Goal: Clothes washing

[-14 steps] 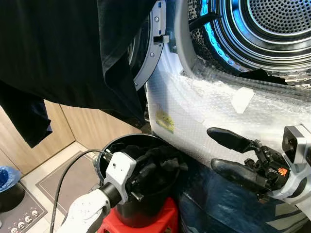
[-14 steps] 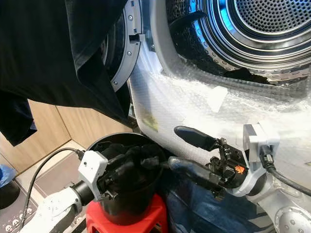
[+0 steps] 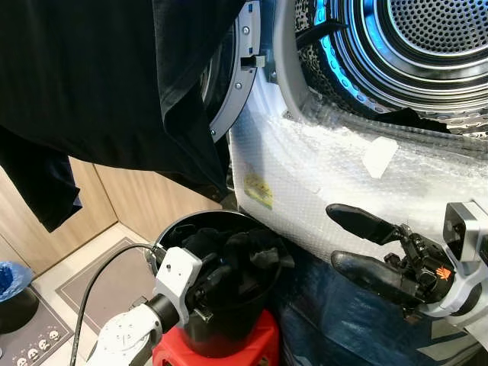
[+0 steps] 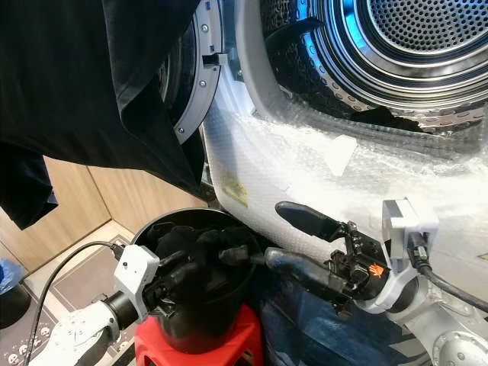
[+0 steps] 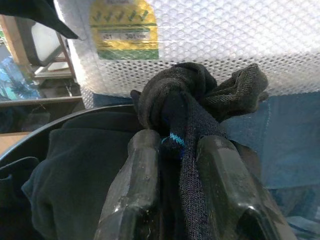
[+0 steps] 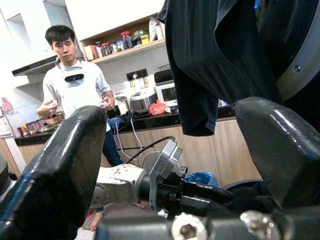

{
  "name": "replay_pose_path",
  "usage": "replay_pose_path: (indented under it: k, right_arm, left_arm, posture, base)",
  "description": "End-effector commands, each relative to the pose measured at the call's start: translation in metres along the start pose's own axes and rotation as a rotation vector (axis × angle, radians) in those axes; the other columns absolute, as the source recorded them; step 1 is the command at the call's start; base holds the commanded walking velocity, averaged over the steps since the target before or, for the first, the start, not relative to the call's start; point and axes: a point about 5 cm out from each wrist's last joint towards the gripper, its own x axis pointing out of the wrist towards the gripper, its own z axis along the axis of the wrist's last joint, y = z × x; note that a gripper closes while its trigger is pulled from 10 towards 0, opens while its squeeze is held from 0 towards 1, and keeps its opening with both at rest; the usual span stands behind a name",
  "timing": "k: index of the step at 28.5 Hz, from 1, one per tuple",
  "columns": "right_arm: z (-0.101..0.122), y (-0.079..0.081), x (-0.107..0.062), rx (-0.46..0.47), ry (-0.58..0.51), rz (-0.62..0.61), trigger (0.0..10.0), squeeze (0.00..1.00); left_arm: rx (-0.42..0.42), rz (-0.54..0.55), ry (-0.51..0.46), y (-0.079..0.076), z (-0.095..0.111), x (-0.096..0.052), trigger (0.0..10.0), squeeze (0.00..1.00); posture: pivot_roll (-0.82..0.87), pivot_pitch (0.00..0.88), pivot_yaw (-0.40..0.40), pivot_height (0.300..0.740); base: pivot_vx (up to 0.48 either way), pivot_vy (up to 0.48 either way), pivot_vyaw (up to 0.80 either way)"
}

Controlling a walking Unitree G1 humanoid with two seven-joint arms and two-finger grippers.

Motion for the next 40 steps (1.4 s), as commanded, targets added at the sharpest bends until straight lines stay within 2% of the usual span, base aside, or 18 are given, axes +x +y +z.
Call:
replay_pose_path:
  k: [1,8,9,10,11,30,40]
  right_arm:
    - [0.002,0.004,0.002,-0.024,0.006,0.013,10.0,0.0]
    - [0.004,0.005,0.001,-0.034,-0.003,0.0,10.0,0.0]
    - [0.004,0.006,0.0,-0.036,-0.004,-0.004,10.0,0.0]
    - [0.004,0.006,0.0,-0.037,-0.005,-0.006,10.0,0.0]
    - [0.005,0.007,-0.002,-0.042,-0.01,-0.016,10.0,0.0]
    - [0.004,0.009,-0.005,-0.047,-0.019,-0.043,10.0,0.0]
    - [0.005,0.008,-0.006,-0.047,-0.023,-0.041,10.0,0.0]
  left_arm:
    - [0.026,-0.004,-0.004,0.01,0.002,0.003,10.0,0.0]
    - [0.037,-0.048,-0.026,0.014,0.003,0.012,10.0,0.0]
    - [0.035,-0.05,-0.028,0.014,0.004,0.013,7.9,0.0]
    - [0.034,-0.053,-0.03,0.014,0.004,0.014,7.9,0.0]
    - [0.029,-0.047,-0.034,0.016,0.004,0.014,0.0,0.0]
    - [0.03,-0.041,-0.041,0.025,0.002,0.011,0.0,0.0]
    - [0.042,0.002,-0.075,0.029,0.007,0.009,0.0,0.0]
  posture:
    - [-0.06,0.028,0.011,0.74]
    - [-0.08,0.028,0.017,0.74]
    - [-0.08,0.028,0.017,0.74]
    - [-0.08,0.028,0.017,0.74]
    - [-0.09,0.029,0.023,0.74]
    - [-0.09,0.035,0.028,0.74]
    - [-0.08,0.03,0.026,0.74]
  base:
    - [0.0,0.0,0.0]
    - [0.0,0.0,0.0]
    - [0.0,0.0,0.0]
    - [0.0,0.0,0.0]
    - [0.0,0.0,0.0]
    - [0.0,0.0,0.0]
    - [0.0,0.0,0.0]
